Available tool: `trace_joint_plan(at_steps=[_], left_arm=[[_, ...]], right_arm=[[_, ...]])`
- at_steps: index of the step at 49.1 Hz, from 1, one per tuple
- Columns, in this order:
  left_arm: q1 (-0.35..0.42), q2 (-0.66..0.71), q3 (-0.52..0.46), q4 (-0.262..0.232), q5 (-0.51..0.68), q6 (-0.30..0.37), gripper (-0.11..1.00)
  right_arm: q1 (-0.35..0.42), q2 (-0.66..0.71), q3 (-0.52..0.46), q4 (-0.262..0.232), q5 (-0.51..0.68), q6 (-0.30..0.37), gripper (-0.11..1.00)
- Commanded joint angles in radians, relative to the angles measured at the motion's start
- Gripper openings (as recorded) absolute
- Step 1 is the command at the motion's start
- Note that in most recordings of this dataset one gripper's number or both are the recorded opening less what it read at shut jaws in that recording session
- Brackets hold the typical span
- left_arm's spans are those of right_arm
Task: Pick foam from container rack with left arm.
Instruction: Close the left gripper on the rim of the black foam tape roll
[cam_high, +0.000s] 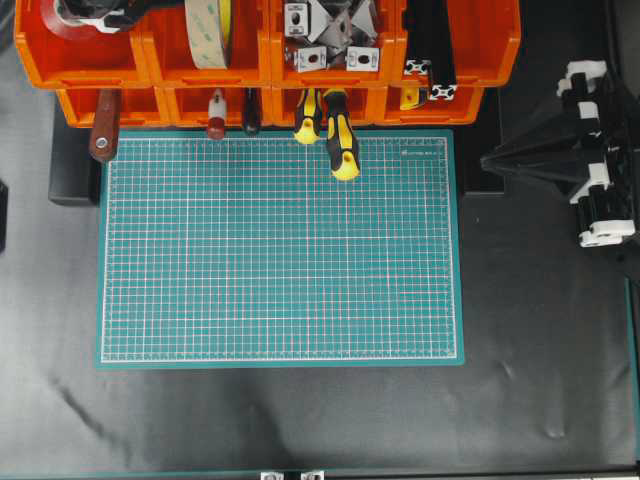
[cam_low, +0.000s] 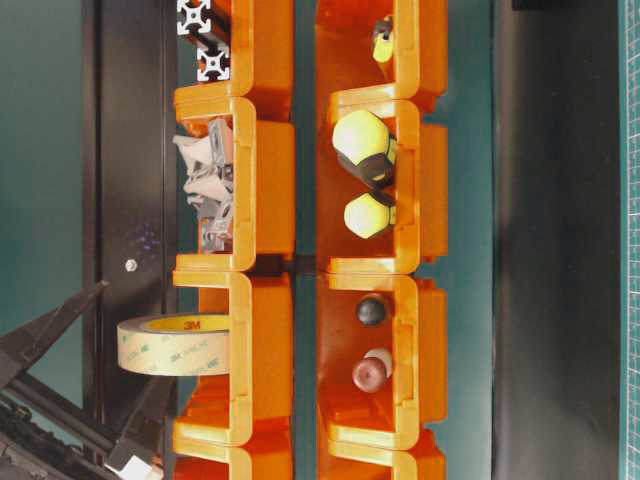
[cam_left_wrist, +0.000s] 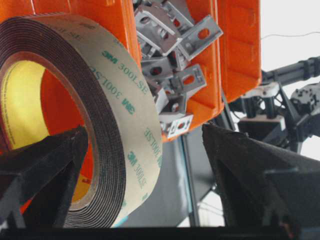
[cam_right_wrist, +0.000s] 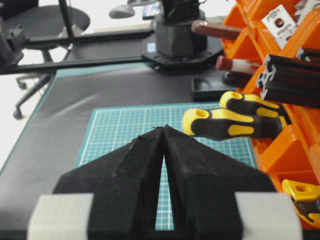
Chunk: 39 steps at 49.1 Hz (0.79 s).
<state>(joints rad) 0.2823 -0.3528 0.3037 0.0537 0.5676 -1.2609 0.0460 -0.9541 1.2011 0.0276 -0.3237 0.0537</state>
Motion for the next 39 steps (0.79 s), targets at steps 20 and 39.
trace_joint_plan(at_steps=[20,39], left_arm=[[0.002,-0.012,0.009,0.003,-0.017,0.008,0.55],[-0.015,-0.04,0.041,0.005,-0.259,0.071,0.3]], right_arm=[[0.012,0.003,-0.003,0.002,-0.012,0.002,0.0],[0.018,0.0,-0.003,0.002,0.0,0.003,0.0]])
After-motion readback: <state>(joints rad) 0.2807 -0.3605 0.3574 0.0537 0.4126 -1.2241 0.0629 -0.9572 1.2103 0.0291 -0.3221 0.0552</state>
